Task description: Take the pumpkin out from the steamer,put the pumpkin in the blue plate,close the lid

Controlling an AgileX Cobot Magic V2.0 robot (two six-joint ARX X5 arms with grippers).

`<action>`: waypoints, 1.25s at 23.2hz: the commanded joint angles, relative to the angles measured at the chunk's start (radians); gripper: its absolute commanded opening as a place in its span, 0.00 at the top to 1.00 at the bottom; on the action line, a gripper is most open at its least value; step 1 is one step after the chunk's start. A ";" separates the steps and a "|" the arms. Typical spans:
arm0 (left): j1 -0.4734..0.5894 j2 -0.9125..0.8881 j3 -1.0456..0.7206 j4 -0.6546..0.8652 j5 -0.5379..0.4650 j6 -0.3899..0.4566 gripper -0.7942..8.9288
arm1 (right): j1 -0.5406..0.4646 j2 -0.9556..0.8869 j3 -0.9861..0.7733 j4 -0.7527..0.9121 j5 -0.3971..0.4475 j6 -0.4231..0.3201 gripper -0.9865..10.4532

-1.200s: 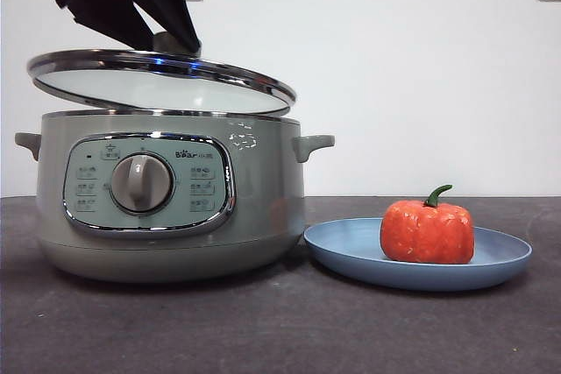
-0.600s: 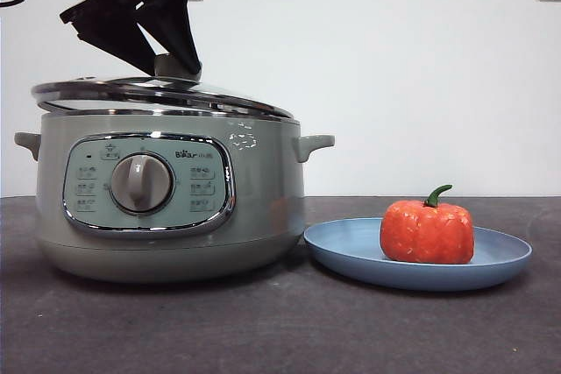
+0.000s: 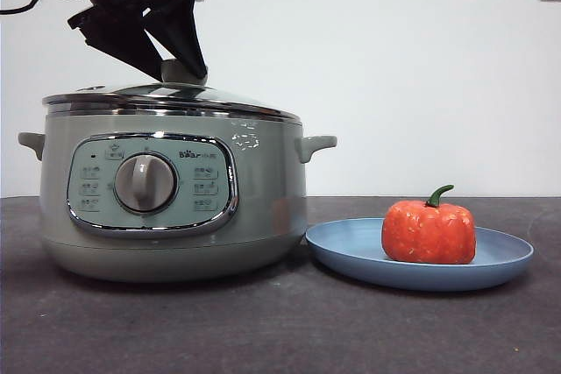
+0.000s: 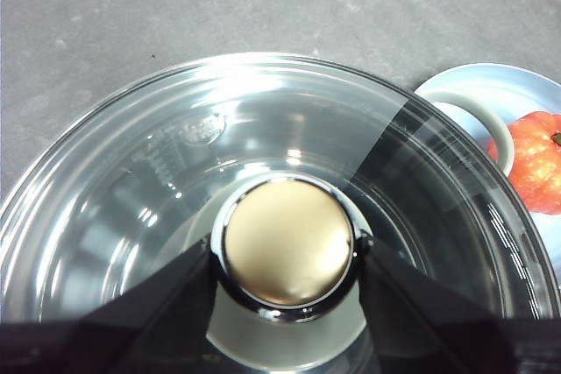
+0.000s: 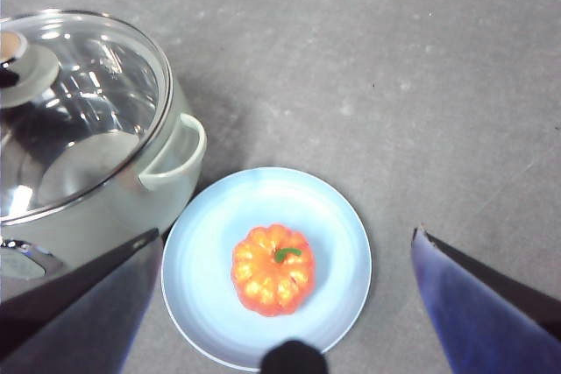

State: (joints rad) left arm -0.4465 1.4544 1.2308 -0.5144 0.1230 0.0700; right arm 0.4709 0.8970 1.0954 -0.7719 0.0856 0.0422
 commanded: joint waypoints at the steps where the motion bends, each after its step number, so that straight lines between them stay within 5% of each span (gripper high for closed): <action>1: -0.014 0.024 0.000 -0.015 0.019 0.009 0.76 | -0.001 -0.002 -0.007 -0.002 0.000 0.013 0.50; 3: -0.013 0.023 0.000 -0.034 0.015 0.008 0.48 | -0.001 -0.002 -0.007 -0.007 -0.001 0.013 0.50; 12: -0.013 -0.093 0.002 -0.065 0.013 -0.014 0.47 | 0.000 -0.032 -0.007 -0.014 -0.008 0.013 0.50; 14: -0.013 -0.172 0.002 -0.111 0.017 -0.026 0.58 | 0.000 -0.055 -0.007 -0.015 -0.008 0.013 0.53; 16: -0.013 -0.258 0.002 -0.165 0.016 -0.025 0.90 | 0.000 -0.082 -0.007 -0.016 -0.008 0.013 0.74; 18: -0.013 -0.338 0.002 -0.202 0.011 -0.025 0.93 | 0.001 -0.108 -0.008 -0.016 -0.008 0.013 0.94; 22: -0.013 -0.470 -0.023 -0.229 -0.021 -0.021 0.93 | 0.000 -0.179 -0.059 0.008 -0.005 0.012 0.93; 29: -0.013 -0.764 -0.369 -0.050 -0.113 -0.051 0.93 | 0.001 -0.391 -0.329 0.198 -0.001 0.013 0.93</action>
State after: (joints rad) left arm -0.4583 0.7250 0.9016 -0.5880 0.0216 0.0319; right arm 0.4709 0.5270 0.7967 -0.5964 0.0814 0.0456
